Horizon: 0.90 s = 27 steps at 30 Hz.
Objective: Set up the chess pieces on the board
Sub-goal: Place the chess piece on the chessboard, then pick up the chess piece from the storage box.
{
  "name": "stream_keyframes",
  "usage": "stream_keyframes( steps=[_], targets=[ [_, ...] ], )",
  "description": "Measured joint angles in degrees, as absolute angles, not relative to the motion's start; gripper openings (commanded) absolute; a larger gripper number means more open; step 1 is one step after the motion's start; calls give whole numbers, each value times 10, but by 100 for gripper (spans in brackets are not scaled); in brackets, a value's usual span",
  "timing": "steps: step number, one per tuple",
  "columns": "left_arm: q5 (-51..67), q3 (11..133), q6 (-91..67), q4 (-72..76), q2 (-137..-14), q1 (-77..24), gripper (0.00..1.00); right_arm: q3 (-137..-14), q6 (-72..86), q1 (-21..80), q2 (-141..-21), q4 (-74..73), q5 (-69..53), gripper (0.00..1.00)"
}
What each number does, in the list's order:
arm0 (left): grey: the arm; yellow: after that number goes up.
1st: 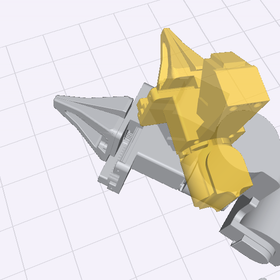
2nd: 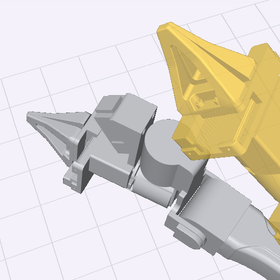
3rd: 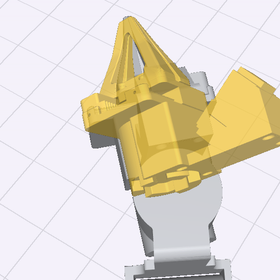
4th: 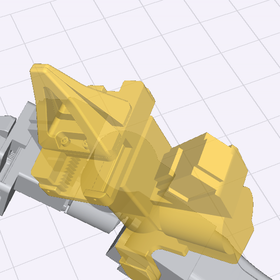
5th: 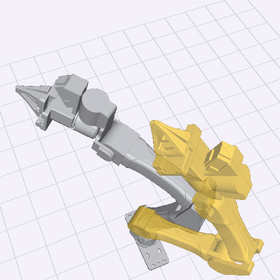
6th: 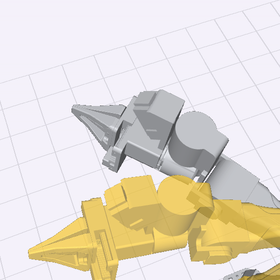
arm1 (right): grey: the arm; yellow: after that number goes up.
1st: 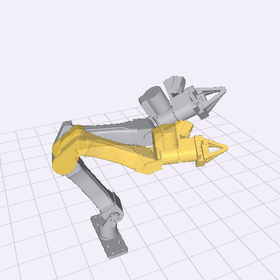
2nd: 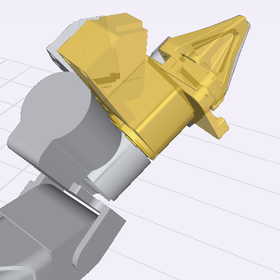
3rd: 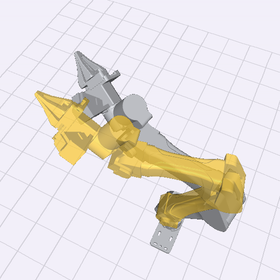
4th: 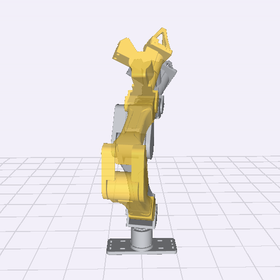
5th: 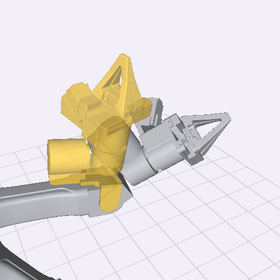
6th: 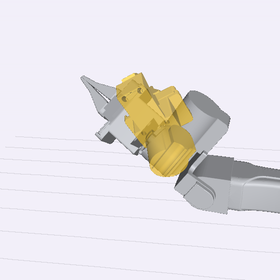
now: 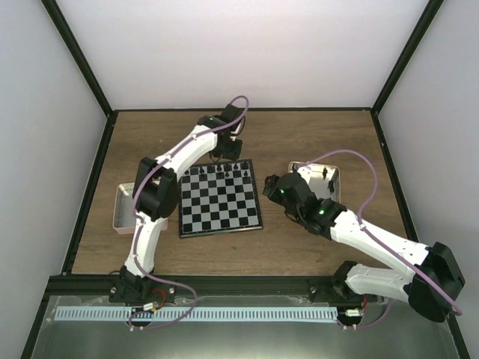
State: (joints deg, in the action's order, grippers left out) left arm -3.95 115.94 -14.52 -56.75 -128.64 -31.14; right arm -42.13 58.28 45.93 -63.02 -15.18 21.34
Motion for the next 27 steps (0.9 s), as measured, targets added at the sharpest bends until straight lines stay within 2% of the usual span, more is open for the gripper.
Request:
stream_keyframes(
  steps=[6,9,13,18,22,27],
  targets=[
    [-55,1124,-146,-545,-1214,-311,40,-449,547,438,-634,-178,233,66],
    [-63,1038,-148,-501,-1128,-311,40,-462,517,387,-641,-190,234,63],
    [-77,891,-147,-432,-984,-310,43,-474,466,307,-659,-213,234,54],
    [-124,766,-135,-359,-842,-305,52,-488,408,217,-714,-242,232,45],
    [-150,703,-128,-307,-764,-302,59,-491,378,178,-772,-252,235,30],
    [-155,665,-120,-266,-720,-301,60,-518,365,147,-861,-272,248,28]
  ],
)
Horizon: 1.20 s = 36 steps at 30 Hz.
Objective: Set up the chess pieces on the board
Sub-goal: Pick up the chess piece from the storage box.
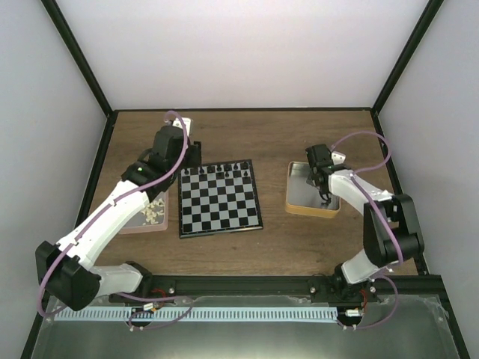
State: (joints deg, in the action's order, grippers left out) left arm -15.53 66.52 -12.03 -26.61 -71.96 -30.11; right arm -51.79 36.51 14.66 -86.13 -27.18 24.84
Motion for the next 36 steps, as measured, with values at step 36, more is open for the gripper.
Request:
stream_keyframes(
  steps=[36],
  targets=[
    [-149,665,-116,-258,-759,-301,59,-542,369,104,-981,-268,277,12]
  ],
)
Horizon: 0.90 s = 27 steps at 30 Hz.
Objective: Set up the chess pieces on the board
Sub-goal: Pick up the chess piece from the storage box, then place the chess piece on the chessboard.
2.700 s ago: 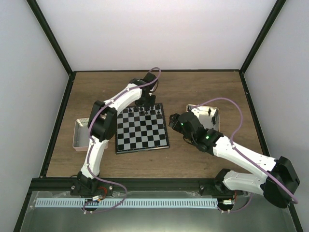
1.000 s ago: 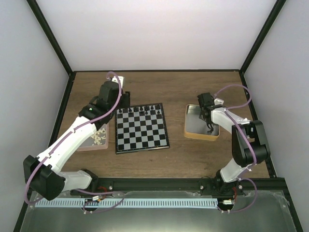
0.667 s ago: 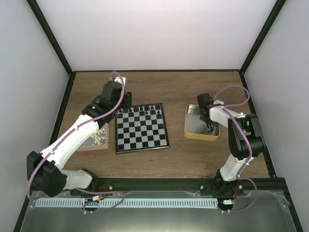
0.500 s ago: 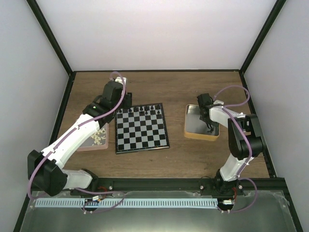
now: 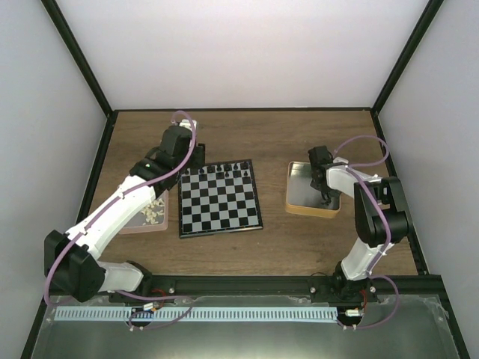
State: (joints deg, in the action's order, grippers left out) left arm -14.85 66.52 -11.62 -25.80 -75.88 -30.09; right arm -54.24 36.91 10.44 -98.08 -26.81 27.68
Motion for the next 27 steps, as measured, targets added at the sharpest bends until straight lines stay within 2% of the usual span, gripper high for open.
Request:
stream_keyframes(
  steps=[8,18,22,27],
  targets=[
    [-149,665,-117,-258,-759,-301,59,-539,365,98,-958,-261,256,2],
    [-159,665,-123,-254,-748,-301,59,-541,353,112,-846,-262,166,1],
    [-170,665,-133,-249,-730,-301,60,-562,356,160,-839,-265,142,1],
    [-197,652,-146,-235,-688,-301,61,-616,365,271,-866,-261,129,1]
  ],
)
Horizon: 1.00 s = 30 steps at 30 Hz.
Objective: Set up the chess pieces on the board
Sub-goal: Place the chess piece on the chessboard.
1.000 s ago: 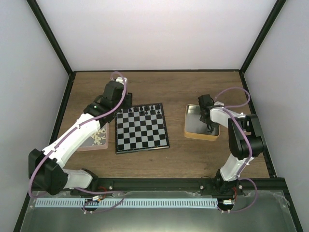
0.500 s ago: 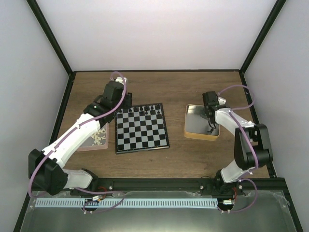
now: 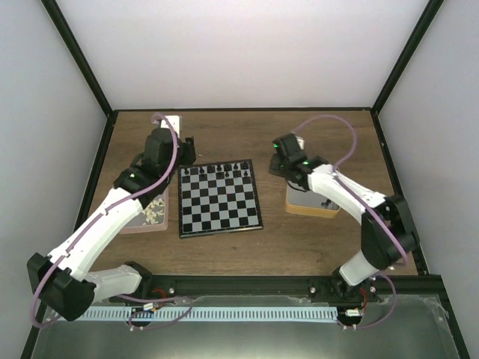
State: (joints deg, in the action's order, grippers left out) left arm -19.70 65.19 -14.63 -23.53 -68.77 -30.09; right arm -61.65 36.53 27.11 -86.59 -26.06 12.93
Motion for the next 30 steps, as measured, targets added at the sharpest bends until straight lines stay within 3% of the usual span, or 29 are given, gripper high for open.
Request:
stream_keyframes(
  steps=[13,30],
  targets=[
    [-258,615,-158,-202,-607,-300,63,-861,319,481,-1123,-239,181,1],
    [-279,598,-158,-188,-603,-300,64,-934,181,501,-1242,-204,188,1]
  ],
)
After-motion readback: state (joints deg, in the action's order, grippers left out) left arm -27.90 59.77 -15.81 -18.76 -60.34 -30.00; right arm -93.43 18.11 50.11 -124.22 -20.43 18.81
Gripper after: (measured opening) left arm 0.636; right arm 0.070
